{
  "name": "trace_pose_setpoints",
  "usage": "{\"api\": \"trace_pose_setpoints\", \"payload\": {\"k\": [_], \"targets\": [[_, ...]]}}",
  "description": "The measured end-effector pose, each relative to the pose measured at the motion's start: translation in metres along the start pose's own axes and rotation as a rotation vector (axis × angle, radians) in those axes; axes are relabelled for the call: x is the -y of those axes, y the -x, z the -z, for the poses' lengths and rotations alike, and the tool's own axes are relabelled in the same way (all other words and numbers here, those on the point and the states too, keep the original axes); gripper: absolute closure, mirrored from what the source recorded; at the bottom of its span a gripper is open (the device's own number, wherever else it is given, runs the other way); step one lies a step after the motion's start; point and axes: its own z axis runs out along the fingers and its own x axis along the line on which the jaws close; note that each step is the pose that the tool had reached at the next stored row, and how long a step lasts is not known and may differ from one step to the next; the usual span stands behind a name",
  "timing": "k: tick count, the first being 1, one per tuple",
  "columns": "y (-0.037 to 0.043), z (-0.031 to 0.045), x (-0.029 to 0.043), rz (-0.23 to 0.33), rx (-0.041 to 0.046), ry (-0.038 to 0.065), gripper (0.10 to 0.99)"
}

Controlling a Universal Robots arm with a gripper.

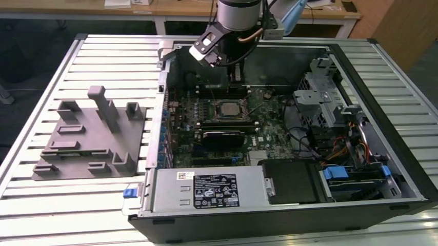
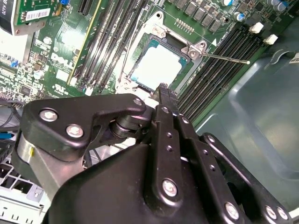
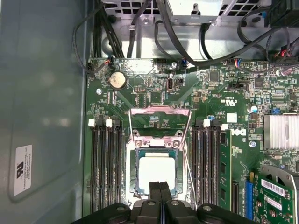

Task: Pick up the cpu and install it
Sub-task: 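Close the cpu cover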

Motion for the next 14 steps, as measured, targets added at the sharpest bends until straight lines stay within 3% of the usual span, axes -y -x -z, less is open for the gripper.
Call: {"api": "trace_pose_setpoints", "payload": {"k": [8,14], "targets": [[-0.0003,0.0000,-0.0024,0.000,0.0001,0.000,0.980],[-0.0010,-0.0003,-0.0088,0.000,0.0002,0.000,0.980]]}}
